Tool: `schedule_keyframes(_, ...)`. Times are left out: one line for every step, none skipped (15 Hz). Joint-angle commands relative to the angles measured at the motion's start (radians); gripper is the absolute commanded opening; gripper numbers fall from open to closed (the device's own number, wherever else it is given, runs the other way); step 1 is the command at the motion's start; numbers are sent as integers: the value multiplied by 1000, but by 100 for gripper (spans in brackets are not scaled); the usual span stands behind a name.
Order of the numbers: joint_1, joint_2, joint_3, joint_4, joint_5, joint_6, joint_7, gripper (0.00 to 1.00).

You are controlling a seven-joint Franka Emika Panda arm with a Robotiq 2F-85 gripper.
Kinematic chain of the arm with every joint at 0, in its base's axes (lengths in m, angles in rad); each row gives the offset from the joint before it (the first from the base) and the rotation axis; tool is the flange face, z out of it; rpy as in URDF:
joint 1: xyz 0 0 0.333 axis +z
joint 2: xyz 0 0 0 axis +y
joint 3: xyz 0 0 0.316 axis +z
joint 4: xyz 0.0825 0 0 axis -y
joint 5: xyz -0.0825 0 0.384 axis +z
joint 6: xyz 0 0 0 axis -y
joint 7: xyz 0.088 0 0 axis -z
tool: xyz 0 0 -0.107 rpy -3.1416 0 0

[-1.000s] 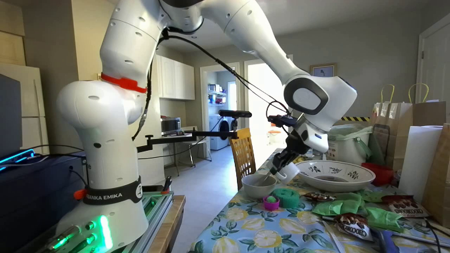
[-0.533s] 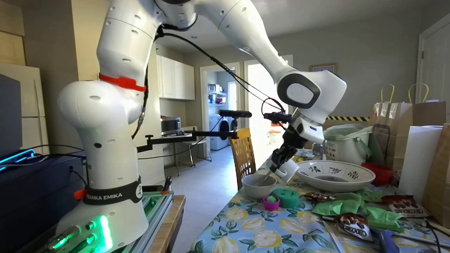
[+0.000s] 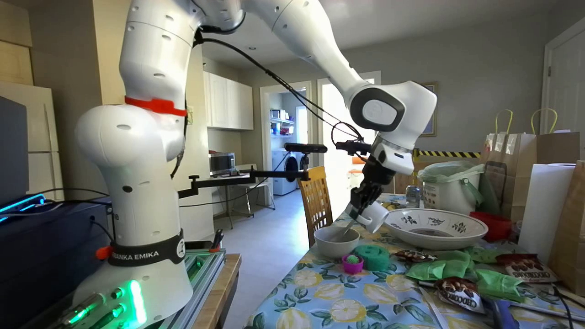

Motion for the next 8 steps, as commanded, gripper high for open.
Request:
schedule_keyframes(7, -56, 9, -50, -43, 43, 72, 3)
schedule_keyframes(8, -55, 11, -50, -54, 52, 94, 3)
schedule_keyframes(10, -52, 14, -48, -69, 57, 111, 3)
schedule_keyframes(13, -54, 16, -50, -81, 65, 127, 3)
schedule_keyframes(16, -58, 19, -53, -95, 71, 140, 3)
schedule_keyframes(19, -60, 21, -54, -107, 73, 153, 3)
schedule_keyframes(23, -64, 24, -58, -121, 81, 168, 3)
schedule_keyframes(25, -69, 28, -63, -131, 90, 179, 3)
